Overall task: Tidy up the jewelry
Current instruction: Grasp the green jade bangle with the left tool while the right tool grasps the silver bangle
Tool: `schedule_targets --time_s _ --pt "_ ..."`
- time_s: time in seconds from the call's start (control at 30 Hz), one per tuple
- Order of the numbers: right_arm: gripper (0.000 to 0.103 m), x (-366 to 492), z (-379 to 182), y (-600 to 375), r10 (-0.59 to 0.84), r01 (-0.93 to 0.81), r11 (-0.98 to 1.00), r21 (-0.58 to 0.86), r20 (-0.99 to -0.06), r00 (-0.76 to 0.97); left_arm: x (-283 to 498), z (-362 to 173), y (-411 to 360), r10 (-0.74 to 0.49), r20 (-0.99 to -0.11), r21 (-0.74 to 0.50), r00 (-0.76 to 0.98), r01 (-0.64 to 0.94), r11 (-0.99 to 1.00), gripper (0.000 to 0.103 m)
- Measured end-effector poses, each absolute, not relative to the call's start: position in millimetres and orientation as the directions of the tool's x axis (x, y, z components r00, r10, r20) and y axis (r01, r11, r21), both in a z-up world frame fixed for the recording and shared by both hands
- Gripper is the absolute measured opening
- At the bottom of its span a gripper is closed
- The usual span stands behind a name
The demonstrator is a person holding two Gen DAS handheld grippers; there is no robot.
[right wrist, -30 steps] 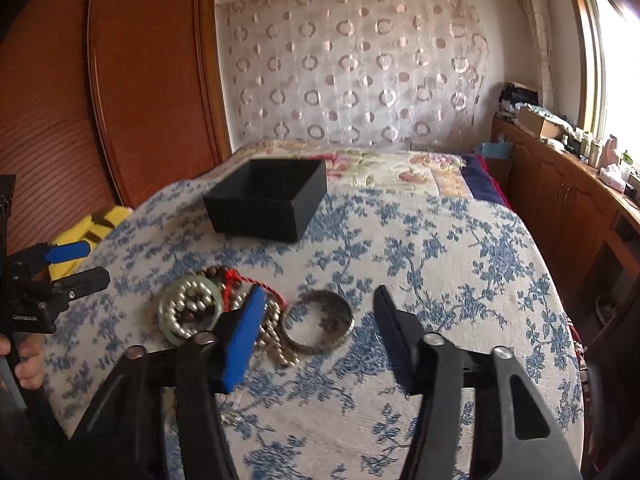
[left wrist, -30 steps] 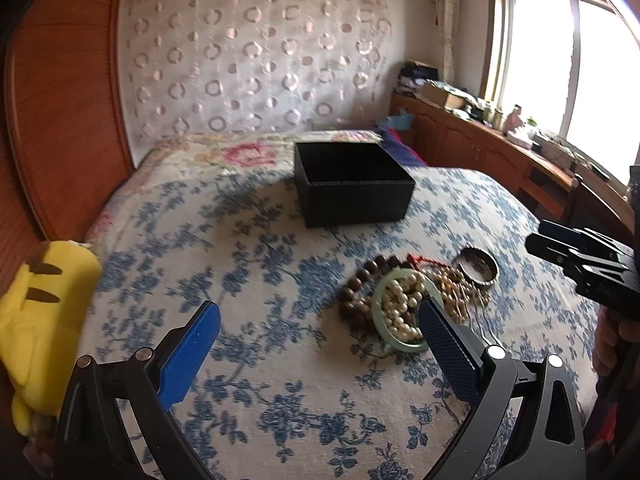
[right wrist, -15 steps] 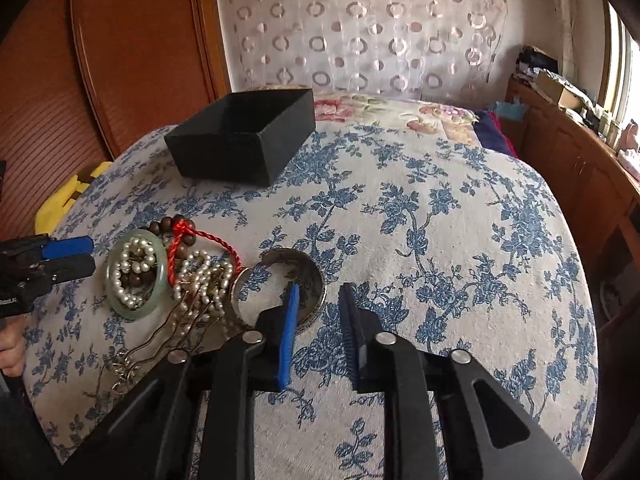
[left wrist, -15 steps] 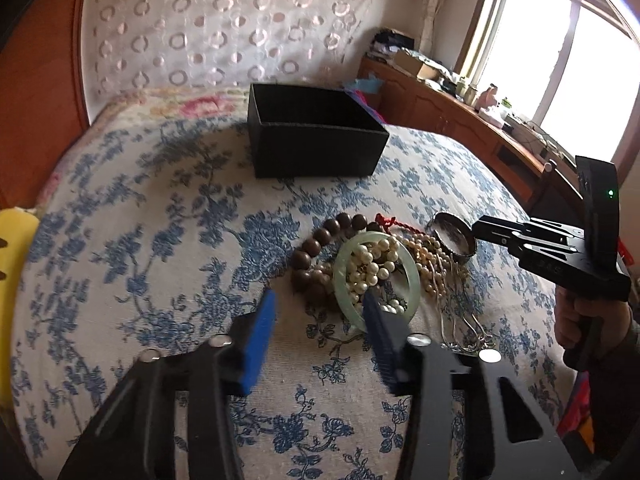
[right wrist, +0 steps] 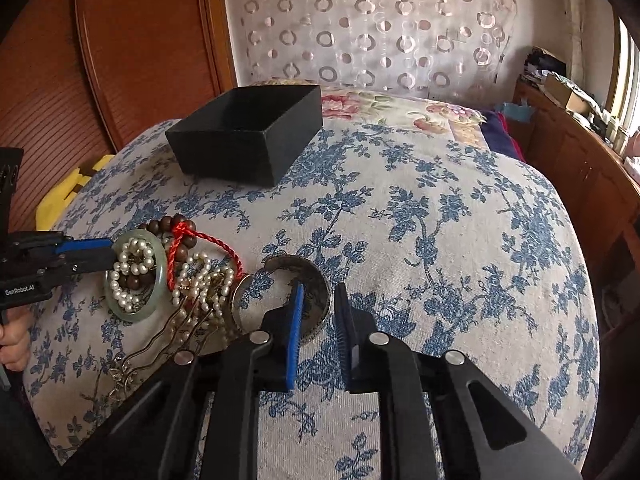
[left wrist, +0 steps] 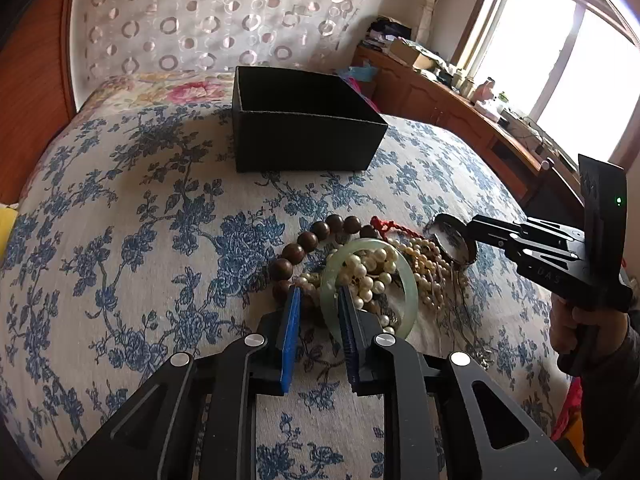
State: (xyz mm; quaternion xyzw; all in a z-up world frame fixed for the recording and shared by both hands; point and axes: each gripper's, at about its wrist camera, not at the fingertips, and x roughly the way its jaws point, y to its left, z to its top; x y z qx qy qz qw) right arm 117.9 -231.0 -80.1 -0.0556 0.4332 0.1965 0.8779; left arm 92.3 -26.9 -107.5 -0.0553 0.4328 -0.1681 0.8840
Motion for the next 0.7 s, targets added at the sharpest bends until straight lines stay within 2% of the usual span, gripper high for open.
schedule_targets --time_s 0.2,0.5,0.63,0.7 --pt "0.017 125 -85 -230 0.299 -0.388 0.918 0.084 -0.791 0.534 93 -107 -31 -0.316 -0.750 -0.201 0.581 0.254 0.946 0.007" --pt "0.017 132 -92 -231 0.314 -0.383 0.916 0.115 -0.799 0.512 76 -86 -29 -0.298 -0.679 -0.166 0.671 0.256 0.952 0.006" --pt "0.007 130 -94 -230 0.310 -0.393 0.914 0.101 -0.798 0.517 72 -73 -25 -0.296 -0.642 -0.156 0.707 0.258 0.953 0.006" --pt "0.006 130 -93 -230 0.302 -0.393 0.915 0.090 -0.798 0.521 72 -68 -23 -0.293 -0.632 -0.151 0.718 0.257 0.955 0.007"
